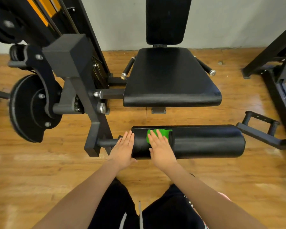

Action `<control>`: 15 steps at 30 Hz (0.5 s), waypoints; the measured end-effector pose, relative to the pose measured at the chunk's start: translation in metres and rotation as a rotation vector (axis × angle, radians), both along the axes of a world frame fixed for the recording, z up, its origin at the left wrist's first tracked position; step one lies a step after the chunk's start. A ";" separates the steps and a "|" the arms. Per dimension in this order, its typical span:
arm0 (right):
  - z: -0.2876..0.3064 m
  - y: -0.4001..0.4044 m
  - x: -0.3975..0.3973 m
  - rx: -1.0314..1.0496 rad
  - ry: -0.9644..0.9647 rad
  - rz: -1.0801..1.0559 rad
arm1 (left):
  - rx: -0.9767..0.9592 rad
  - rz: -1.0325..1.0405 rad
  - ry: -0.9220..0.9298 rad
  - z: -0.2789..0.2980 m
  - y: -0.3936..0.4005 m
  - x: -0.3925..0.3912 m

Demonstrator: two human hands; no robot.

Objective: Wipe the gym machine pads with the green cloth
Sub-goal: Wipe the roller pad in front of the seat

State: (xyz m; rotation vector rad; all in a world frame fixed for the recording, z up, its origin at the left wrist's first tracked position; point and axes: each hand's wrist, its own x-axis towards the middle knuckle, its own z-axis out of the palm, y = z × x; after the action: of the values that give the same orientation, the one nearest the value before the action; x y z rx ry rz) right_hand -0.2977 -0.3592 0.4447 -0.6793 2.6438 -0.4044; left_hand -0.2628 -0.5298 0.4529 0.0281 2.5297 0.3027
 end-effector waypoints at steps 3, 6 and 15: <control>0.004 -0.037 -0.001 0.002 -0.013 0.084 | 0.036 0.018 -0.001 -0.002 -0.002 0.001; 0.003 -0.038 0.004 0.031 0.000 0.158 | 0.079 0.045 -0.006 -0.006 -0.004 0.001; -0.018 0.037 0.015 0.032 0.017 0.271 | -0.040 0.057 0.010 -0.005 0.017 -0.004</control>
State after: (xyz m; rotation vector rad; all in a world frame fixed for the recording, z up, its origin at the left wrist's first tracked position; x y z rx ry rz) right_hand -0.2824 -0.3221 0.4269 -1.0171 2.5197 -0.2794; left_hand -0.2668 -0.5124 0.4477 -0.0587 2.5488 0.2755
